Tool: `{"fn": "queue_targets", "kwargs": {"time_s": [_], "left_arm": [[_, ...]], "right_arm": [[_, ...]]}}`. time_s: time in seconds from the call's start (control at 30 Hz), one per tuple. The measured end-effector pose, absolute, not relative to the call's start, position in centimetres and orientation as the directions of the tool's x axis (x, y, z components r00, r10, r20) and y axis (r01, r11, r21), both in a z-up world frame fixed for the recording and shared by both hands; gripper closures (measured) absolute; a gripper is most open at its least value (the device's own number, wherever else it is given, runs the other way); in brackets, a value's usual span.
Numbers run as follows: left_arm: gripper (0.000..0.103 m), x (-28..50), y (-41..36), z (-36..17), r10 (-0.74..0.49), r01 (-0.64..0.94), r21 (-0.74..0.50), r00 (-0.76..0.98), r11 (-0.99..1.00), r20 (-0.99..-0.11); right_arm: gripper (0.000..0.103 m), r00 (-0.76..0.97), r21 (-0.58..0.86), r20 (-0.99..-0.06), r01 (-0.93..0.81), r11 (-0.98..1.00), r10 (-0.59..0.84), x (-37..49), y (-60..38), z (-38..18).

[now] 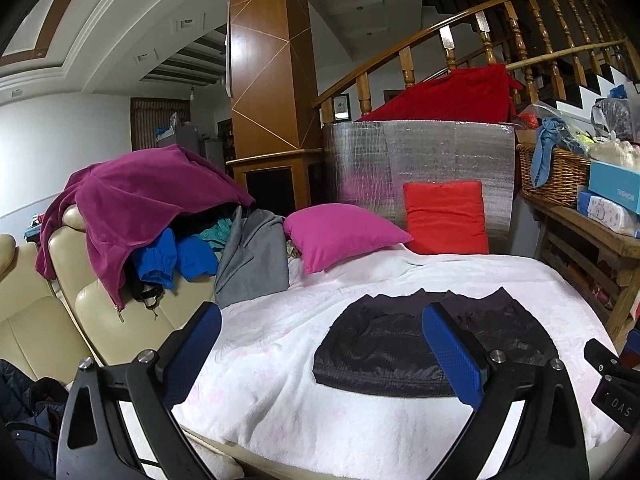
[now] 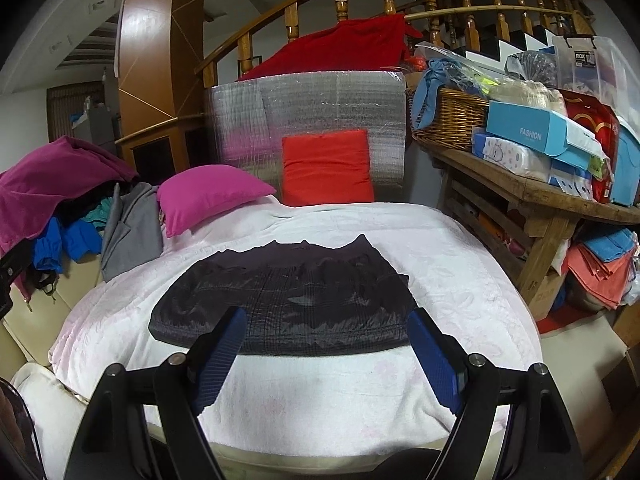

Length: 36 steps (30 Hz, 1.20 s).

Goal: Fold large clothes

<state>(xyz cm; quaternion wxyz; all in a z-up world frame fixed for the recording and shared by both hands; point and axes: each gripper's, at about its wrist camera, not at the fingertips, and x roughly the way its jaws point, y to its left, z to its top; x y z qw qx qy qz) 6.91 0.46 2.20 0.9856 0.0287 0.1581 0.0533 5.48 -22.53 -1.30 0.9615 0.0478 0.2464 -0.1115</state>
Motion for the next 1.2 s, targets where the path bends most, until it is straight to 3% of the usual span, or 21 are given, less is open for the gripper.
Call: {"fn": "queue_targets", "kwargs": {"time_s": [1.2], "left_arm": [[0.003,7.58,0.95,1.32,0.124,-0.104,0.075,0.932,0.992,-0.34]], "right_arm": [[0.018,0.845,0.054,-0.499,0.253,0.966,-0.193,5.81,-22.55,-2.22]]}}
